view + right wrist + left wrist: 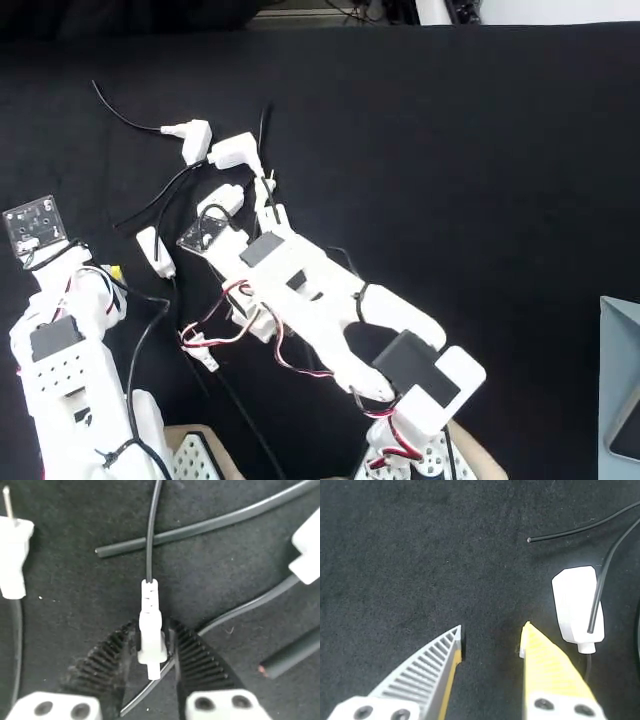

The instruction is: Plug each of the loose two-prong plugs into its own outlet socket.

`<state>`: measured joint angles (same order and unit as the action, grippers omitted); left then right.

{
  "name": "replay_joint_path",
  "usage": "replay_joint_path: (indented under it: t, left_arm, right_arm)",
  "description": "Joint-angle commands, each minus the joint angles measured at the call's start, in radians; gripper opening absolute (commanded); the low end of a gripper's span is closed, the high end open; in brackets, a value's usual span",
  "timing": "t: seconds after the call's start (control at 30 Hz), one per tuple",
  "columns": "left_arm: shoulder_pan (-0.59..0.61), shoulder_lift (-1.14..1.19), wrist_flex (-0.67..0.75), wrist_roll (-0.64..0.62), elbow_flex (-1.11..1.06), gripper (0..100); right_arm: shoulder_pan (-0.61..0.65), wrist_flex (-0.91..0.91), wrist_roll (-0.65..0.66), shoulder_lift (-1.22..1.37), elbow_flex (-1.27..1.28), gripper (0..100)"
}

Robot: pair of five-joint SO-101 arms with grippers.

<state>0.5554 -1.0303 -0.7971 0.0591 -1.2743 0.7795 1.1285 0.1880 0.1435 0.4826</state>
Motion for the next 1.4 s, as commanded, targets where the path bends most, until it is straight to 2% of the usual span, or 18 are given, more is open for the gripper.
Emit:
replay_joint_path:
  t: [0.0,0.27,0.43,0.63,0.83,1.03,1.37]
  left_arm:
    - [0.002,-0.015,0.020,-0.003,0.002,20]
    - [0.002,-0.015,0.020,-0.003,0.002,20]
    - [0.002,-0.015,0.020,-0.003,0.001,20]
    - [0.002,-0.015,0.020,-0.003,0.001,20]
    - [0.002,-0.017,0.011,-0.009,0.035,20]
    - [-0.004,-0.017,0.002,-0.009,0.116,20]
    - [-0.199,-0.017,-0.307,-0.009,0.432,20]
  right_arm:
    - [0.015,-0.008,-0.002,0.002,-0.035,7.9]
    - [0.015,-0.005,-0.002,0.007,-0.035,11.6]
    - [0.015,0.000,-0.002,-0.001,-0.058,0.9]
    - [0.009,0.132,-0.002,-0.021,-0.127,1.1]
    - [-0.025,0.215,-0.054,-0.257,-0.131,1.1]
    - [-0.135,0.238,-0.121,-0.524,-0.120,1.1]
    - [-0.245,0.021,-0.192,-0.883,0.147,1.1]
